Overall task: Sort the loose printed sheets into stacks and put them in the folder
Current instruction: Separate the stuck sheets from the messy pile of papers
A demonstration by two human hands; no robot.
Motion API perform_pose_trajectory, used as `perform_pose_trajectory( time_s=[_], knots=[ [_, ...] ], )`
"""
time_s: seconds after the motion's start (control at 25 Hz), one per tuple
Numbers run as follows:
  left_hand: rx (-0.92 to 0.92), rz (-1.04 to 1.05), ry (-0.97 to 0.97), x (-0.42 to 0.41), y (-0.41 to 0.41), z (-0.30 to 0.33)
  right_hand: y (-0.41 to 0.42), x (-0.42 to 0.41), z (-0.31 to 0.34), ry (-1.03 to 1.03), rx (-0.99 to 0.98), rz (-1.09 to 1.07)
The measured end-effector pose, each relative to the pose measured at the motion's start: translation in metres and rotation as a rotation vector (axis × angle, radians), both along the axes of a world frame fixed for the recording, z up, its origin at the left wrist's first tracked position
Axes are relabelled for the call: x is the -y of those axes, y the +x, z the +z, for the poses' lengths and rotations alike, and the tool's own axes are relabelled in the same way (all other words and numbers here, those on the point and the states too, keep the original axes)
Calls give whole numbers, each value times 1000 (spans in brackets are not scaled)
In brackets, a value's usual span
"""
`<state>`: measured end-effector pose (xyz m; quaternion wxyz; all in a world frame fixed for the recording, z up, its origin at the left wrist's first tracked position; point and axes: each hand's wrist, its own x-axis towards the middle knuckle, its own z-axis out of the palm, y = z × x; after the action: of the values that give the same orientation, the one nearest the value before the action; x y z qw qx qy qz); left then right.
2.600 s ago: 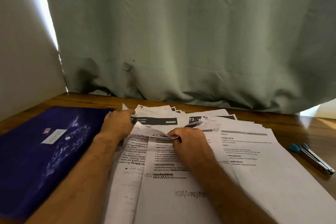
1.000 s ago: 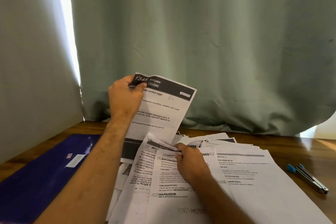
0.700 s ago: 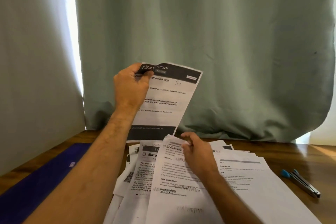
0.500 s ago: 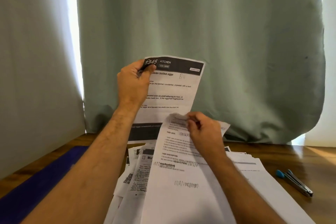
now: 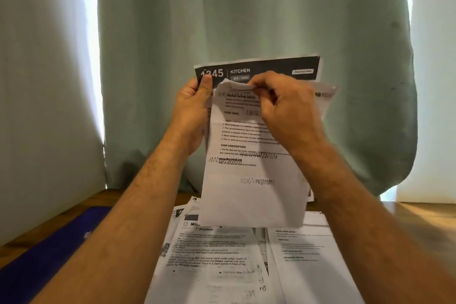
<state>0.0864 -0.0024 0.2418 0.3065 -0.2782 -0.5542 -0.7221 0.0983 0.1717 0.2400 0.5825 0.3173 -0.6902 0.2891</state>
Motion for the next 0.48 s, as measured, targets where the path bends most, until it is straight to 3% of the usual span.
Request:
perform_pose_trajectory(
  time_s=[0.16,0.48],
  knots=[
    [327,-174,41,-5,-28,-40,-20,-12,-21,58,211,-61],
    [949,-249,30,-28,-94,-212,-91,-34,-170,123,843,-181]
  ],
)
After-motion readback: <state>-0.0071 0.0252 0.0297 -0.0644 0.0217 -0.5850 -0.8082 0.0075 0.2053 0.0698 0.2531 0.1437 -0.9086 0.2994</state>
